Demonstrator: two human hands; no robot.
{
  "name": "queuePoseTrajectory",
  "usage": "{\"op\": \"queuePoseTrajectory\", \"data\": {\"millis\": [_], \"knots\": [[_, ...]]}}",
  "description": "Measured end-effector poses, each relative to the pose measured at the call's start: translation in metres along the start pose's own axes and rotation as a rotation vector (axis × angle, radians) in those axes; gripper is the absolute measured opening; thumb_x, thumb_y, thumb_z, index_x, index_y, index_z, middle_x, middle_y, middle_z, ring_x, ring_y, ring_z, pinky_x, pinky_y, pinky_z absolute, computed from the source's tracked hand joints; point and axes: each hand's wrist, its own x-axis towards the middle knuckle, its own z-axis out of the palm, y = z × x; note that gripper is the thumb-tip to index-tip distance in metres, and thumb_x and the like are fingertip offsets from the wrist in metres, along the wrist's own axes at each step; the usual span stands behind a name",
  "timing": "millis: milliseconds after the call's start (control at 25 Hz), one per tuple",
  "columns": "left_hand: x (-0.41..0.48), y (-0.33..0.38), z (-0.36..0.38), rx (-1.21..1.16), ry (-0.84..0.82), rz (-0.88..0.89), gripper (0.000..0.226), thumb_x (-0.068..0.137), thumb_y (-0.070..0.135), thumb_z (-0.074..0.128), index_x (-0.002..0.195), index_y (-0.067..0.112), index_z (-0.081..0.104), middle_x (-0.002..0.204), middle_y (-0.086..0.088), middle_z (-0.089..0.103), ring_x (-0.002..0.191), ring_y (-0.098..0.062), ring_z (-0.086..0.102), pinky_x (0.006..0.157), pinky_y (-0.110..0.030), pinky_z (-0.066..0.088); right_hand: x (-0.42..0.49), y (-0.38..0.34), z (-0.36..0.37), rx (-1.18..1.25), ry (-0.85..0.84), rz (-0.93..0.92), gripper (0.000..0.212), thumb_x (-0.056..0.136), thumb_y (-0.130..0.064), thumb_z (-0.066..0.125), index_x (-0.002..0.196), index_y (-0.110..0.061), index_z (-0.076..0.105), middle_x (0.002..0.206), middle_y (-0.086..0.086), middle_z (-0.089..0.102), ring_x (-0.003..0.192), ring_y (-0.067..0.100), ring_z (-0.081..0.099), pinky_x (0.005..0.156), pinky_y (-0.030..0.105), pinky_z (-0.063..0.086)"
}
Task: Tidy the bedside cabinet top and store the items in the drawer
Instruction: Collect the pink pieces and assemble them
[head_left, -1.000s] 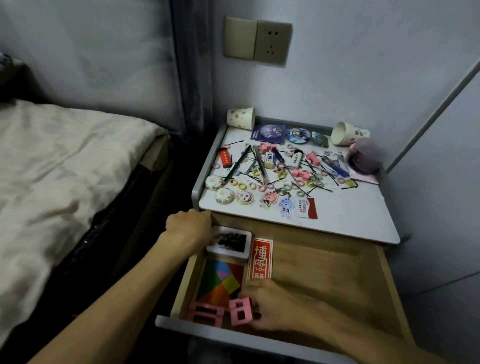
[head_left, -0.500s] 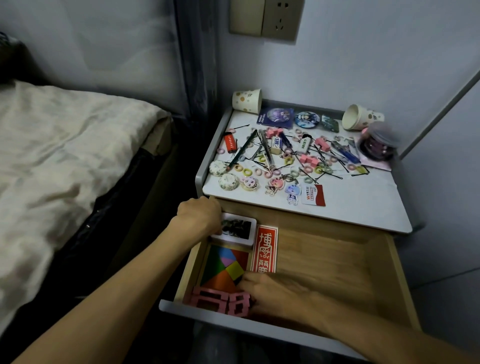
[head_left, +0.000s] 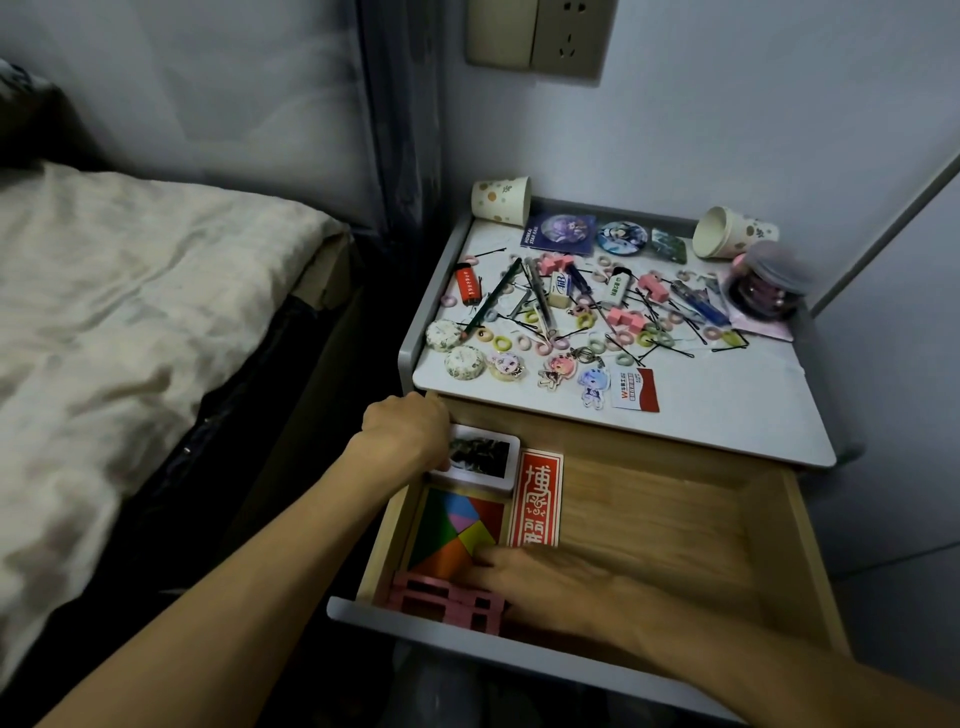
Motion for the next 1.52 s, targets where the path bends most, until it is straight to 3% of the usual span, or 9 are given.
{"op": "queuePoseTrajectory", "data": {"millis": [200, 320, 400, 520, 680, 880, 1120, 1280, 1520], "knots": [[-0.001, 0.001, -0.001, 0.001, -0.008, 0.015, 0.057, 0.085, 0.043, 0.071, 0.126, 0.01, 0.051, 0.107, -0.008, 0.066, 0.104, -0.026, 0.065, 0.075, -0.035, 0.049, 0.0, -0.002, 0.0, 0.131, -0.024, 0.065, 0.046, 0.086, -0.032, 0.044, 0.131, -0.035, 0.04, 0.136, -0.007, 0.039, 0.122, 0.021, 0.051, 0.102, 0.031, 0.04], [-0.003, 0.002, -0.003, 0.033, 0.002, 0.007, 0.055, 0.085, 0.044, 0.07, 0.125, 0.011, 0.052, 0.105, -0.006, 0.065, 0.104, -0.026, 0.064, 0.071, -0.035, 0.045, -0.001, -0.004, -0.004, 0.173, -0.022, 0.083, 0.044, 0.092, -0.018, 0.056, 0.132, -0.035, 0.043, 0.137, -0.008, 0.038, 0.122, 0.019, 0.049, 0.103, 0.036, 0.044], [-0.008, 0.002, -0.004, 0.117, 0.097, 0.003, 0.045, 0.09, 0.04, 0.065, 0.124, 0.014, 0.054, 0.111, -0.005, 0.064, 0.105, -0.025, 0.063, 0.069, -0.033, 0.041, -0.004, -0.003, -0.014, 0.197, -0.044, 0.109, 0.051, 0.091, -0.012, 0.061, 0.135, -0.033, 0.045, 0.14, -0.005, 0.039, 0.124, 0.02, 0.046, 0.105, 0.038, 0.042], [-0.015, 0.004, -0.008, 0.166, 0.315, 0.052, 0.027, 0.095, 0.028, 0.051, 0.118, 0.014, 0.056, 0.113, -0.006, 0.062, 0.101, -0.026, 0.062, 0.068, -0.031, 0.038, -0.016, 0.003, -0.049, 0.22, 0.018, 0.196, 0.053, 0.087, -0.013, 0.068, 0.136, -0.024, 0.052, 0.137, 0.001, 0.047, 0.12, 0.014, 0.045, 0.101, 0.023, 0.035], [-0.026, 0.023, -0.029, -0.199, 0.452, 0.208, 0.029, 0.094, 0.042, 0.057, 0.102, 0.016, 0.065, 0.096, -0.004, 0.07, 0.089, -0.023, 0.066, 0.074, -0.032, 0.052, -0.053, 0.02, -0.123, 0.168, 0.296, 0.364, 0.031, 0.09, -0.024, 0.066, 0.121, -0.022, 0.065, 0.111, -0.007, 0.063, 0.096, -0.002, 0.052, 0.085, 0.019, 0.047], [-0.024, 0.049, -0.062, -0.736, 0.457, 0.432, 0.015, 0.095, 0.028, 0.06, 0.096, 0.018, 0.072, 0.074, 0.005, 0.071, 0.058, -0.011, 0.066, 0.059, -0.03, 0.057, -0.077, 0.074, -0.193, 0.182, 0.722, 0.616, 0.018, 0.091, -0.014, 0.066, 0.106, -0.021, 0.073, 0.102, -0.004, 0.07, 0.081, 0.002, 0.06, 0.072, 0.02, 0.049], [0.023, 0.069, -0.096, -0.842, 0.535, 0.432, 0.015, 0.093, 0.017, 0.061, 0.104, 0.014, 0.071, 0.092, 0.0, 0.073, 0.07, -0.012, 0.068, 0.066, -0.033, 0.058, -0.043, 0.128, -0.226, -0.006, 0.692, 0.651, 0.023, 0.092, -0.024, 0.066, 0.112, -0.014, 0.068, 0.111, 0.002, 0.064, 0.098, 0.018, 0.061, 0.081, 0.034, 0.051], [0.077, 0.086, -0.113, -0.739, 0.613, 0.35, 0.021, 0.091, 0.014, 0.059, 0.11, 0.014, 0.07, 0.106, -0.005, 0.072, 0.09, -0.017, 0.065, 0.075, -0.026, 0.049, -0.029, 0.147, -0.223, -0.048, 0.646, 0.605, 0.018, 0.089, -0.02, 0.069, 0.106, -0.015, 0.07, 0.104, 0.003, 0.068, 0.093, 0.018, 0.063, 0.079, 0.038, 0.056], [0.149, 0.115, -0.135, -0.498, 0.67, 0.299, 0.025, 0.092, 0.015, 0.06, 0.116, 0.011, 0.064, 0.112, -0.015, 0.068, 0.1, -0.032, 0.062, 0.083, -0.04, 0.051, -0.033, 0.169, -0.223, -0.084, 0.678, 0.586, 0.021, 0.089, -0.027, 0.068, 0.107, -0.016, 0.063, 0.107, -0.002, 0.055, 0.097, 0.018, 0.055, 0.078, 0.036, 0.05]]}}
